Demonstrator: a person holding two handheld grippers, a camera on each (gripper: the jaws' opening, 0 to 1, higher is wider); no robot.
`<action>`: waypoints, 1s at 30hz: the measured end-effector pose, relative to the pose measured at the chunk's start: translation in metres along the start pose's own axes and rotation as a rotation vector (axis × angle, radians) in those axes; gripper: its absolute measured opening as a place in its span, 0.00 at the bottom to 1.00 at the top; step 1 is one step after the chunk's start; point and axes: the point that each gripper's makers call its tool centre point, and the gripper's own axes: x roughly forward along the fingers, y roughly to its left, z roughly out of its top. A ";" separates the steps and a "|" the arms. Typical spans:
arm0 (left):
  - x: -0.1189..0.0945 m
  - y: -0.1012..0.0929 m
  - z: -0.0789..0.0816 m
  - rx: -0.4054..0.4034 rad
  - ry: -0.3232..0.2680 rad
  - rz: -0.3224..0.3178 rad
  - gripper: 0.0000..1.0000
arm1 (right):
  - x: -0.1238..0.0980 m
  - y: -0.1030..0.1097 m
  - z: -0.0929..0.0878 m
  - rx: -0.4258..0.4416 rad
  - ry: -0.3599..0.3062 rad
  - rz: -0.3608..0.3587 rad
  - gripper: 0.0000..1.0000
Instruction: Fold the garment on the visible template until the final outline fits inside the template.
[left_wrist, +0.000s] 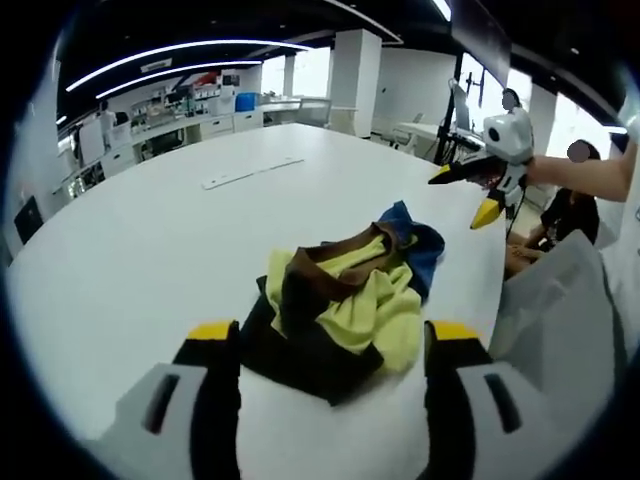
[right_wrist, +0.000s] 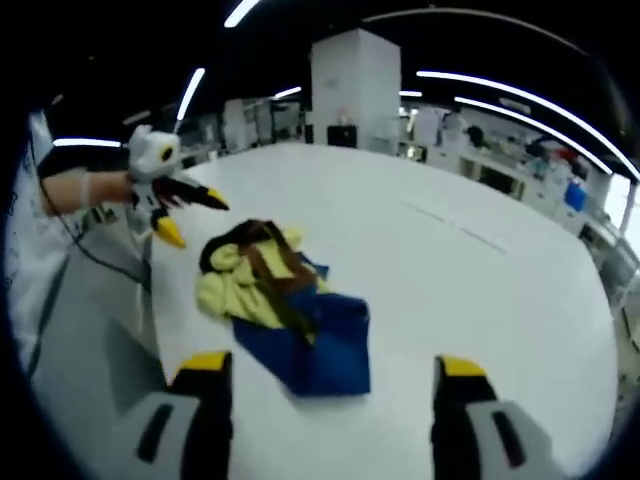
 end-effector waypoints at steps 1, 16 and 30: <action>0.001 0.002 0.000 -0.007 0.002 0.011 0.68 | 0.001 0.000 0.003 -0.009 -0.004 0.000 0.77; 0.012 0.011 -0.002 -0.094 0.014 0.091 0.23 | 0.020 0.001 0.018 -0.114 0.004 0.064 0.46; 0.019 0.006 -0.007 -0.138 0.051 0.079 0.14 | 0.054 0.017 0.012 -0.210 0.064 0.141 0.12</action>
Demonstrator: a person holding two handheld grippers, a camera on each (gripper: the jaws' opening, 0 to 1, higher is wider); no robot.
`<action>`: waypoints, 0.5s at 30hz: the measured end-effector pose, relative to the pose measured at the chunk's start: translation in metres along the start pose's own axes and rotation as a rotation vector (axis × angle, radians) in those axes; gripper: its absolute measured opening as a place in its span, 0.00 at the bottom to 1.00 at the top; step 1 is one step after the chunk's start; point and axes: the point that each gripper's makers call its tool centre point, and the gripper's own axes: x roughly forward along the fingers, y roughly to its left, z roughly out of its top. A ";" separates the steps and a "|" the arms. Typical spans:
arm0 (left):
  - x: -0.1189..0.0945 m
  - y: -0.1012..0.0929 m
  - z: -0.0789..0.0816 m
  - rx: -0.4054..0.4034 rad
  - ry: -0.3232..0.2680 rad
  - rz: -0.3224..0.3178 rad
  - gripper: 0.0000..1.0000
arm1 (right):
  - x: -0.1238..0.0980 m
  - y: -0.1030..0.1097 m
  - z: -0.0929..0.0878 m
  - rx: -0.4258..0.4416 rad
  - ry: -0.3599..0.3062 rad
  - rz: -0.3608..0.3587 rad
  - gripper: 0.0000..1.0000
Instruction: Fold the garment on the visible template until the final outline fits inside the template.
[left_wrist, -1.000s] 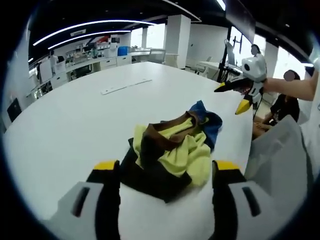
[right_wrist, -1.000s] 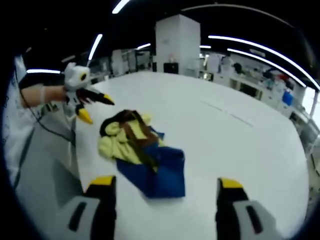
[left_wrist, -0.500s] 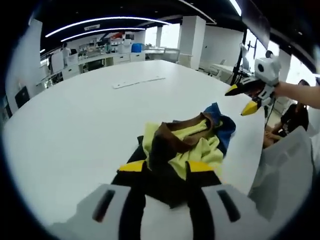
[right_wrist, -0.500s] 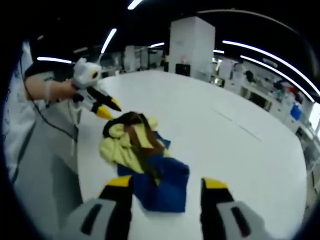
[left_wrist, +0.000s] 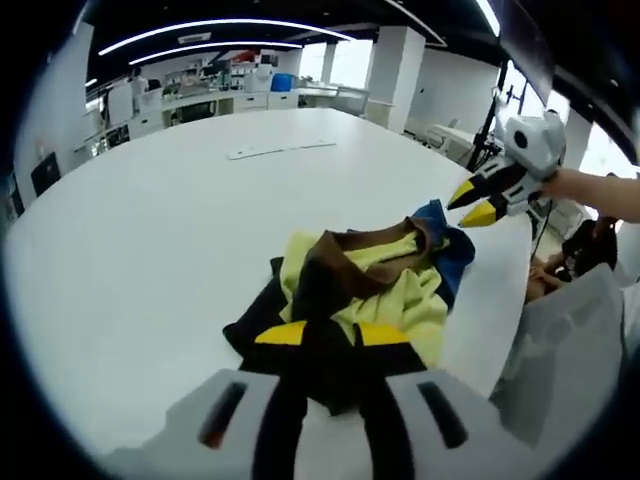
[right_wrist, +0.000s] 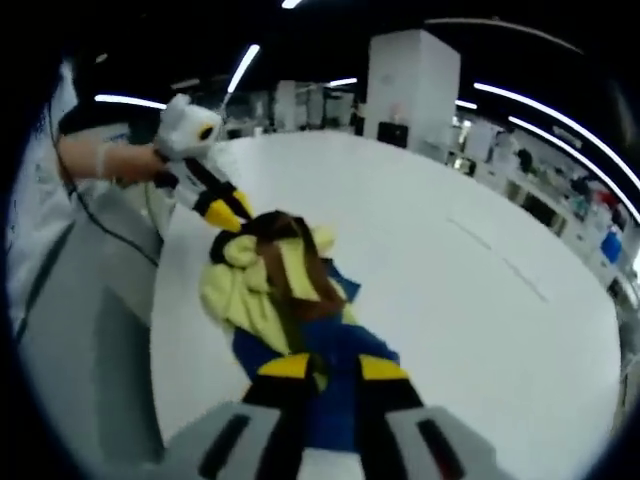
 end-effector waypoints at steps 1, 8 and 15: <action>0.001 -0.001 0.000 0.000 0.002 -0.002 0.14 | 0.003 0.001 -0.001 -0.002 0.010 0.005 0.12; 0.004 0.000 -0.003 0.000 0.013 0.010 0.14 | 0.012 0.001 0.003 -0.036 -0.006 0.002 0.04; 0.005 0.004 -0.005 -0.028 0.018 0.032 0.06 | 0.021 -0.001 0.000 -0.019 -0.010 -0.013 0.00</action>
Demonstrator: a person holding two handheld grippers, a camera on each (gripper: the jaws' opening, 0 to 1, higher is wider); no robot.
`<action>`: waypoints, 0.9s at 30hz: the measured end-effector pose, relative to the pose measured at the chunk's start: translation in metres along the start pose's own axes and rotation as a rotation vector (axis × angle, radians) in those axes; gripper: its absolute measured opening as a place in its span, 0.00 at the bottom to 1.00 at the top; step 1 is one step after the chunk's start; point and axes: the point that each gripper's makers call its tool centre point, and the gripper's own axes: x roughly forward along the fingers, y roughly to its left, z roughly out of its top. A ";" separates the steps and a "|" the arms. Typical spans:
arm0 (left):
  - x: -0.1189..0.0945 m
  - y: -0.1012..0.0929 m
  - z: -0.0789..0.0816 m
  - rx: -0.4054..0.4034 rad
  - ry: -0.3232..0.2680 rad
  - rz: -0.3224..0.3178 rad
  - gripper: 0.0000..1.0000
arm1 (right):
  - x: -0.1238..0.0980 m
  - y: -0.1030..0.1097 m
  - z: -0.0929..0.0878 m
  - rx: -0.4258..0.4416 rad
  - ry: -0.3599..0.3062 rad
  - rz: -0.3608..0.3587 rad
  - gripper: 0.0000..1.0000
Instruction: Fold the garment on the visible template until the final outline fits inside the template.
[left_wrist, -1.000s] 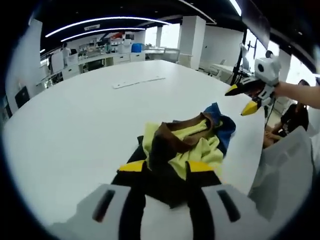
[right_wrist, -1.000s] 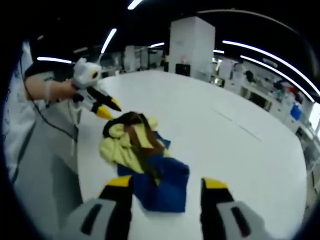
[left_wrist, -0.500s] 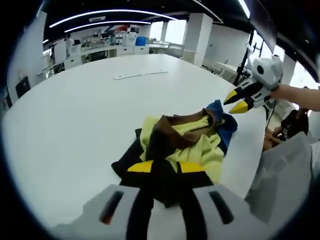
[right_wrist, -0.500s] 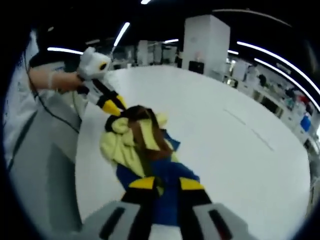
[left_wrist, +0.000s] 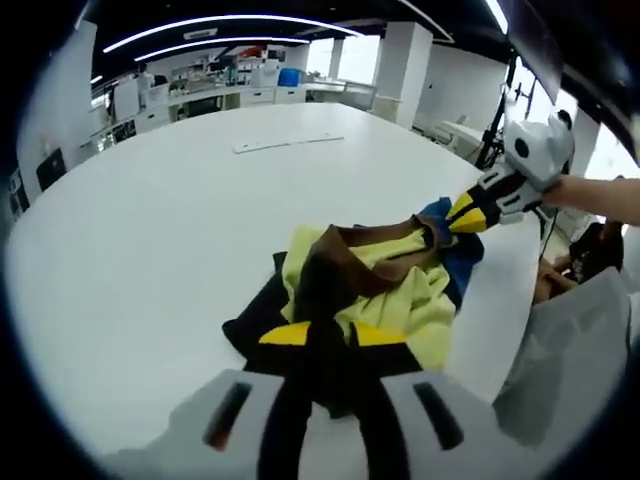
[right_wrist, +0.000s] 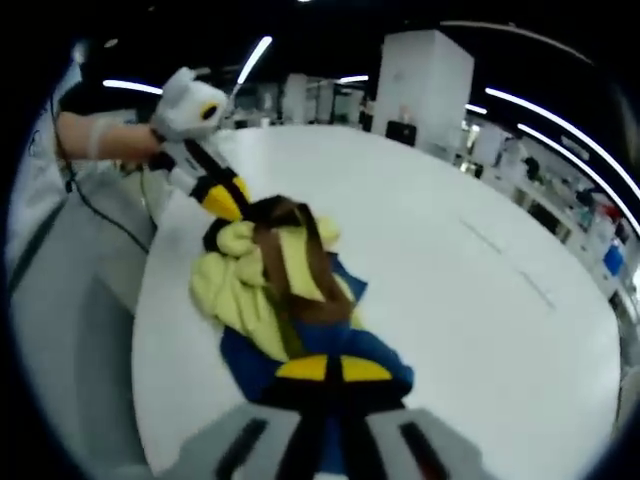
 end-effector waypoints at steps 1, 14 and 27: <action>0.000 0.000 0.000 -0.002 0.002 0.003 0.03 | -0.001 0.000 0.000 0.007 -0.002 -0.002 0.00; -0.034 0.019 0.019 -0.040 -0.090 0.031 0.00 | -0.026 -0.011 0.018 0.106 -0.099 -0.064 0.00; -0.076 0.037 0.056 -0.050 -0.208 0.049 0.00 | -0.073 -0.011 0.068 0.154 -0.251 -0.155 0.00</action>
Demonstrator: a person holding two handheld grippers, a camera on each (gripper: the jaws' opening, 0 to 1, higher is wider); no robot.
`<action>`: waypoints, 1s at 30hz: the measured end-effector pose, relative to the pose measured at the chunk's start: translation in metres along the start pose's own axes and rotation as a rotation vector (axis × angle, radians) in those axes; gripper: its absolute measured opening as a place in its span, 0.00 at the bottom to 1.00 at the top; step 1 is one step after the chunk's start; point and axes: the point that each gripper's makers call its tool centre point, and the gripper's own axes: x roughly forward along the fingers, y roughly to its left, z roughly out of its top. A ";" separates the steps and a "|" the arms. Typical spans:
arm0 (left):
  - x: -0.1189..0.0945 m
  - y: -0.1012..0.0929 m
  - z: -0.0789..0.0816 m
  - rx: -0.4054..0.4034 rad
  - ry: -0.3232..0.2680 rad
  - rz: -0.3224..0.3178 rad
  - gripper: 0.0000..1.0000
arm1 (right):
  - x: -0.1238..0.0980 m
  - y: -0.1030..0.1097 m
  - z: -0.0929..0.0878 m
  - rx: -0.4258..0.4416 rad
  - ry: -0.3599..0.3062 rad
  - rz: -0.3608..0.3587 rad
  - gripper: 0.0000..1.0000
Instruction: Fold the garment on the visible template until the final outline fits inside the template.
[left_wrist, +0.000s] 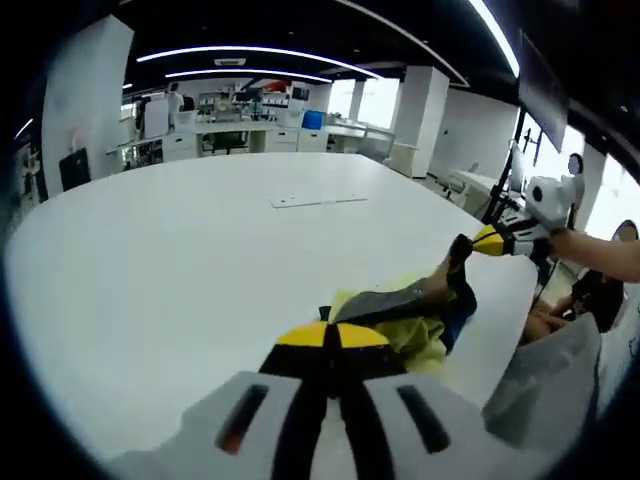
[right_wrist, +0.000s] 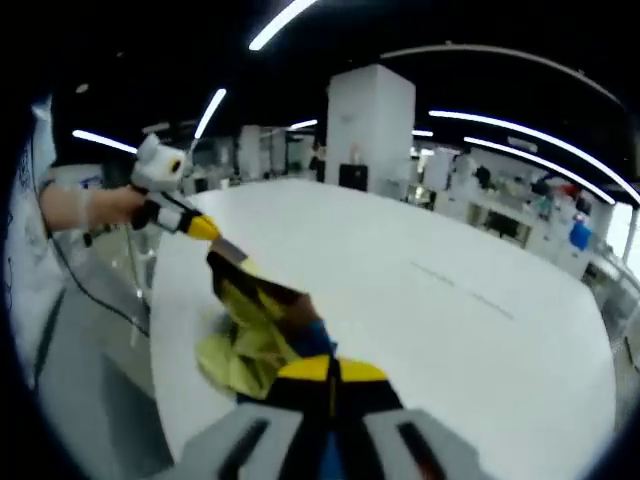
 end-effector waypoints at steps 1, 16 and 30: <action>-0.002 0.001 0.005 0.006 -0.013 0.000 0.00 | -0.004 -0.003 0.010 0.003 -0.030 -0.024 0.00; -0.036 -0.016 0.093 0.090 -0.179 -0.040 0.00 | -0.058 -0.013 0.101 0.009 -0.250 -0.095 0.00; -0.066 -0.026 0.152 0.157 -0.299 -0.064 0.00 | -0.082 -0.017 0.164 -0.042 -0.385 -0.101 0.00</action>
